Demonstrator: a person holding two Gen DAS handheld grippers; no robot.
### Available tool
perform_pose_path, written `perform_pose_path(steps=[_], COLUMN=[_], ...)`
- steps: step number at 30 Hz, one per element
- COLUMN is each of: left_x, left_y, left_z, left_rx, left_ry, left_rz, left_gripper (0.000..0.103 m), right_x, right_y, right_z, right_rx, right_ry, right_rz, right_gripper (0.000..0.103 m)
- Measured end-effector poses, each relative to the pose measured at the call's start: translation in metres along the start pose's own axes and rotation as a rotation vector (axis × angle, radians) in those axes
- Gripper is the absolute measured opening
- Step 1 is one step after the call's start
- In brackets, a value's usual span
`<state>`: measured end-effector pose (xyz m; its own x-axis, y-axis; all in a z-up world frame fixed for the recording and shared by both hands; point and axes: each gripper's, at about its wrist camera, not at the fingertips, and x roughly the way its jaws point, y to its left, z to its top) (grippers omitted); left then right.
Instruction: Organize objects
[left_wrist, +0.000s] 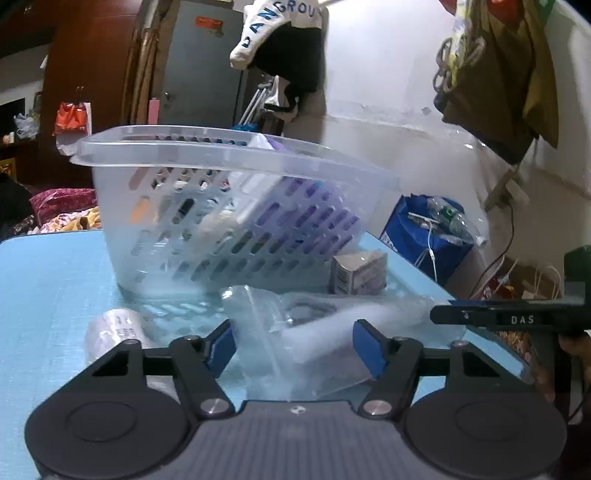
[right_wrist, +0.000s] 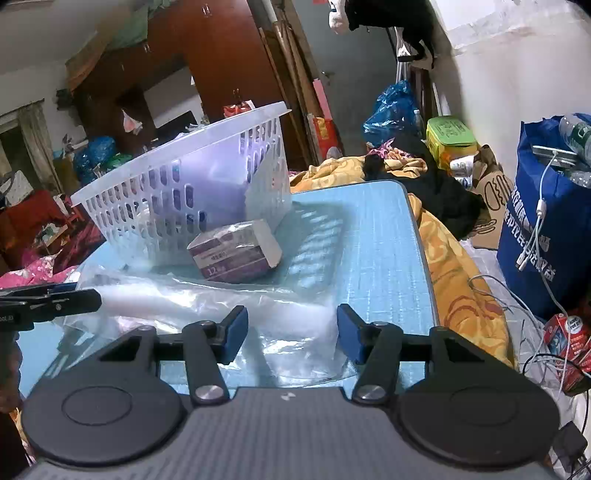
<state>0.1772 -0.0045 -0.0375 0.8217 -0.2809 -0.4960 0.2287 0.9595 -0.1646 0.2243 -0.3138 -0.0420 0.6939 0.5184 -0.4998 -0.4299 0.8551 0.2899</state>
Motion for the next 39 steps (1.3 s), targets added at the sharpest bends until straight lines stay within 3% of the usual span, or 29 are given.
perform_pose_path(steps=[4,9,13,21,29,34,39], left_x=[0.001,-0.003,-0.006,-0.016,-0.039,-0.066,-0.083], left_y=[-0.004,-0.008,-0.014,-0.012,-0.005,-0.002,0.010], left_z=[-0.002,-0.005,-0.007,-0.007,0.002,0.025,0.070], left_rx=[-0.005,0.010,0.039,0.053,0.062,0.103,0.124], left_ry=[0.007,-0.006,-0.023,-0.073,-0.160,-0.250,-0.330], left_rz=[-0.021,-0.036,-0.035,-0.050,-0.078,-0.071,-0.030], left_gripper=[0.052,0.032,0.024,0.022,0.021,0.022,0.022], right_x=[-0.001,-0.002,-0.003,-0.011,-0.033,-0.050,-0.047], right_y=[0.002,-0.002,0.000,0.007,0.026,0.053,0.078], right_z=[-0.002,-0.004,-0.005,-0.008,0.000,0.030,0.077], right_rx=[-0.017,-0.014,-0.029,-0.065,-0.114,-0.172,-0.234], right_ry=[-0.006,-0.011,-0.016,-0.054,-0.145,-0.225,-0.290], right_rz=[-0.019,-0.009,0.000,0.017,0.044,0.063,0.076], right_gripper=[0.048,0.029,0.026,0.014,0.012,0.011,0.011])
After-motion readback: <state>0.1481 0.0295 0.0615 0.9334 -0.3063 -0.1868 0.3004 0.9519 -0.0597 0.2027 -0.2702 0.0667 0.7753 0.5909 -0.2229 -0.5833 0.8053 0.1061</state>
